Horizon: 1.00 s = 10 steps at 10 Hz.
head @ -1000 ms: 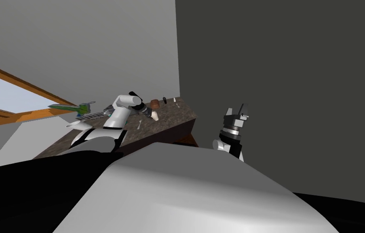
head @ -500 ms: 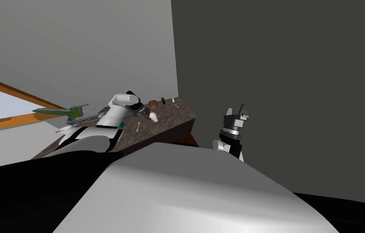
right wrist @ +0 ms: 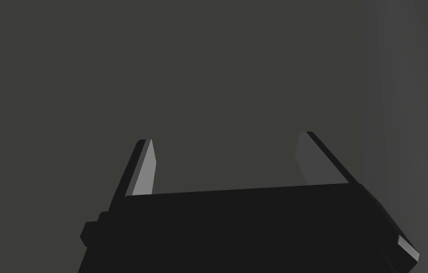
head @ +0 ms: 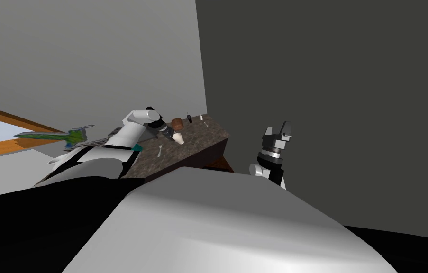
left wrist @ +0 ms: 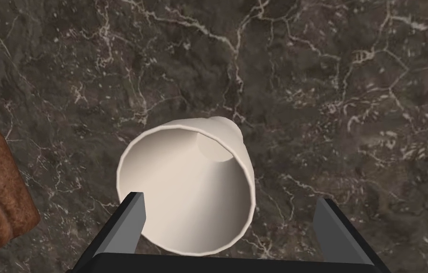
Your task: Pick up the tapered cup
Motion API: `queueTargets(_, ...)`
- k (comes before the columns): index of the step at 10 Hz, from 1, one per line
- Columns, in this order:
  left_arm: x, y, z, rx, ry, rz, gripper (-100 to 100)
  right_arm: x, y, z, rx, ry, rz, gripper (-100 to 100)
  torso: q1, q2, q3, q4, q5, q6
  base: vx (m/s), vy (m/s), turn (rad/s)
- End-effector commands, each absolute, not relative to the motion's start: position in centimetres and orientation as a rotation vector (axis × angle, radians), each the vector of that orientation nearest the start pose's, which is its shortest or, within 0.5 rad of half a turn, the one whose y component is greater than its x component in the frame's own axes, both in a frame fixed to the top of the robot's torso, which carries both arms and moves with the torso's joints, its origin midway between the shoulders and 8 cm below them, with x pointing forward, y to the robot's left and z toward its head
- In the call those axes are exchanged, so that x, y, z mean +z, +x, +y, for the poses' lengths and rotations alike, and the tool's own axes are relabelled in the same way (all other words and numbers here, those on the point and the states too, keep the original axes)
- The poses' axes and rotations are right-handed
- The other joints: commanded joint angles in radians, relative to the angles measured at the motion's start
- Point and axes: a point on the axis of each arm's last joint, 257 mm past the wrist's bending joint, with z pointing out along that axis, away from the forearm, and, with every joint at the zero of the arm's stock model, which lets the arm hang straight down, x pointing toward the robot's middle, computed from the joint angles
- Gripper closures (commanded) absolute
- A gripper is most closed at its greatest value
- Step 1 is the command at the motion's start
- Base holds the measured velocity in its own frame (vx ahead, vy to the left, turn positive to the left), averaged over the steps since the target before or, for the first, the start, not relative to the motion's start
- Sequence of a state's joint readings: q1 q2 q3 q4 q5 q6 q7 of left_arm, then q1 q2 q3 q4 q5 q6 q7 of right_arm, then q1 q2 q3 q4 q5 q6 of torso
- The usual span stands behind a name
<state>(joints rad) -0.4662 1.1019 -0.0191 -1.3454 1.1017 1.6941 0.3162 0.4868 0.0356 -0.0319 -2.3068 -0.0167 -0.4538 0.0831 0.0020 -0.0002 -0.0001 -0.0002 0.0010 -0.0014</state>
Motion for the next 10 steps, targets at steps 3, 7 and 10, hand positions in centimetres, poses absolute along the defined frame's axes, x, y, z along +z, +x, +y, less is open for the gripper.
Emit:
queueTargets(3, -20.2, 40.8, 48.6, -0.246, -2.516, 1.751, 0, 3.2, 34.4, -29.4, 1.206, 0.665, 0.596, 0, -0.001, 0.000, 0.000, 0.000, 0.000, 0.000, -0.005, 0.009, -0.026)
queueTargets(7, -22.0, 40.6, 50.0, -0.248, -2.499, 1.776, -100, 3.2, 34.4, -29.4, 1.206, 0.665, 0.596, 0, -0.005, -0.003, -0.002, -0.001, -0.001, 0.000, 0.032, -0.047, 0.044)
queueTargets(10, -22.2, 40.7, 50.1, -0.248, -2.497, 1.779, 100, 3.2, 34.4, -29.4, 1.206, 0.665, 0.596, 0, -0.004, -0.002, -0.001, -0.001, -0.001, 0.000, 0.022, -0.033, 0.018)
